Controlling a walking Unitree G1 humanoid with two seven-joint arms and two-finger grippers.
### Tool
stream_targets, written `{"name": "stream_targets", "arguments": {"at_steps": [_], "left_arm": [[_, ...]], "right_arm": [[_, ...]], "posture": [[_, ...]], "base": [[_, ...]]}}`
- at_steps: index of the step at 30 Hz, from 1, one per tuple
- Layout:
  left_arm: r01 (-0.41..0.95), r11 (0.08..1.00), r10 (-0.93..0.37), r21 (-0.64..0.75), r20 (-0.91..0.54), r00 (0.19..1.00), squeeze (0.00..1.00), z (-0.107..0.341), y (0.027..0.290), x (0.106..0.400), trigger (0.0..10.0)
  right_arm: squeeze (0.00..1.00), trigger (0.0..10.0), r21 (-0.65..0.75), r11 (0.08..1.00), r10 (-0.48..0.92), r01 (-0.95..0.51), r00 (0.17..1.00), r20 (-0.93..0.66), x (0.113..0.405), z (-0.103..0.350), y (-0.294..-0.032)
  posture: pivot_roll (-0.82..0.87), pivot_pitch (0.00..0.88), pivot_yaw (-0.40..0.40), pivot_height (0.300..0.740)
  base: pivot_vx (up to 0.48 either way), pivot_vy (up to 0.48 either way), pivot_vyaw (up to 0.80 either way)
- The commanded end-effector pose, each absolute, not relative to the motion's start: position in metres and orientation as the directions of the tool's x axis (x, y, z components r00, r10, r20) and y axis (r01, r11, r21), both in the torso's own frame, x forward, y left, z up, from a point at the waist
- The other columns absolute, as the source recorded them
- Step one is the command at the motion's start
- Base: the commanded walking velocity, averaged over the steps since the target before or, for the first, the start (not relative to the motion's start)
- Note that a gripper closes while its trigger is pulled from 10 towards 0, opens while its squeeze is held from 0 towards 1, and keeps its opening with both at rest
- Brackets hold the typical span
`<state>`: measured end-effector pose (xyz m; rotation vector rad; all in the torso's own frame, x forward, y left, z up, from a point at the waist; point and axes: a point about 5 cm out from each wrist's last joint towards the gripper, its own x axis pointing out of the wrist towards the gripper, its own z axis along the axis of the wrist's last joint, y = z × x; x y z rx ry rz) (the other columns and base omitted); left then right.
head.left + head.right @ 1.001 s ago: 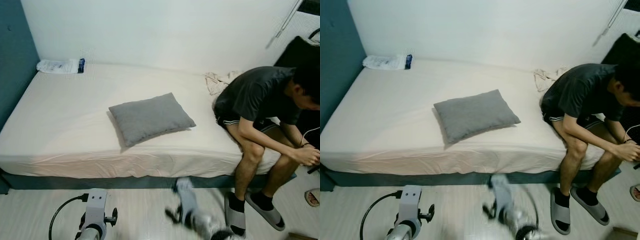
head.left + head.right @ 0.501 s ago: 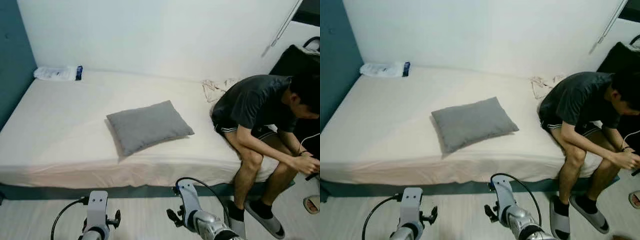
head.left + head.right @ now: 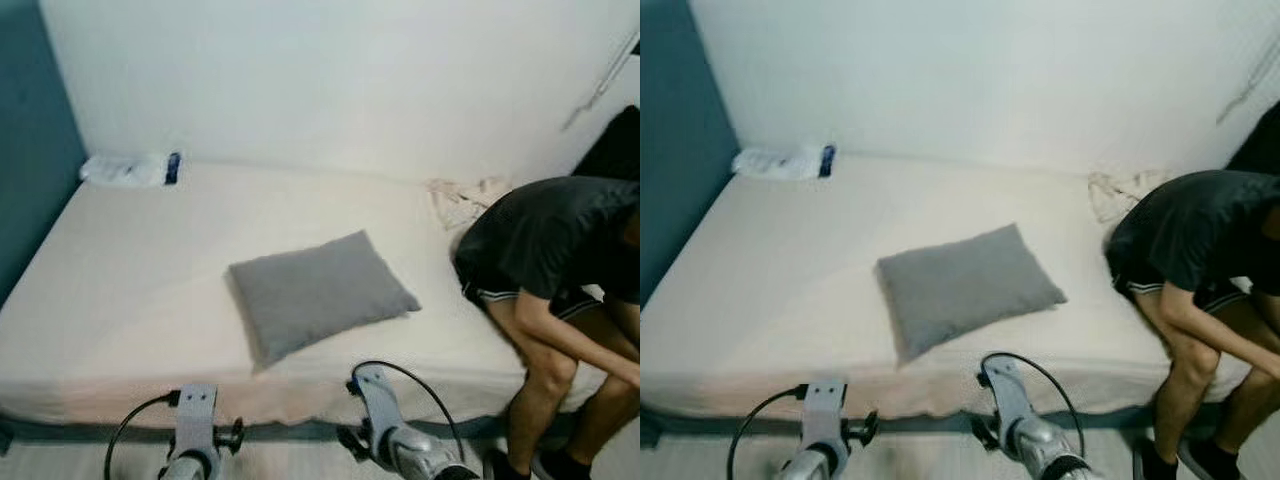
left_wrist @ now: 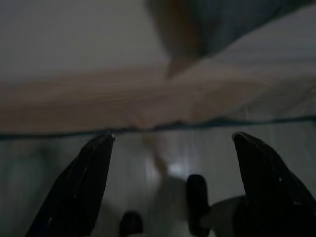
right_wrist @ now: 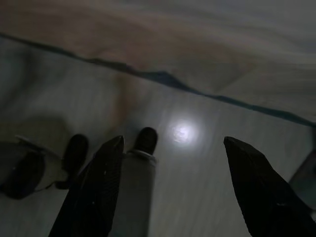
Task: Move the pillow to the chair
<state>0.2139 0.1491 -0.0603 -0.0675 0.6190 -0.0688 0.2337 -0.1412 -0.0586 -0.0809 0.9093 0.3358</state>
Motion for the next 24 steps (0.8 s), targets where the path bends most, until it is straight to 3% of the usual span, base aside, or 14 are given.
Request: {"name": "stream_targets", "arguments": {"at_steps": [1,9,24], "left_arm": [[0.049,0.994,-0.096,-0.093,-0.612,0.785,0.0,-0.067,0.146,0.204,10.0],[0.0,0.998,-0.041,-0.069,-0.595,0.803,0.0,-0.065,0.156,0.205,10.0],[-0.036,0.999,0.022,-0.013,-0.567,0.824,0.0,-0.062,0.17,0.206,10.0]], "right_arm": [[0.0,10.0,0.083,0.948,0.256,-0.308,0.58,-0.773,0.238,-0.056,-0.139],[0.0,10.0,0.178,0.965,0.262,-0.193,0.705,-0.659,0.282,-0.022,-0.13],[0.0,10.0,0.419,0.898,0.346,-0.138,0.808,-0.476,0.321,0.019,-0.115]], "posture": [[0.06,0.06,-0.162,0.74],[0.06,0.071,-0.153,0.725],[0.08,0.079,-0.151,0.655]], "base": [[0.394,0.0,0.0],[0.0,0.0,0.0],[0.0,0.0,0.0]]}}
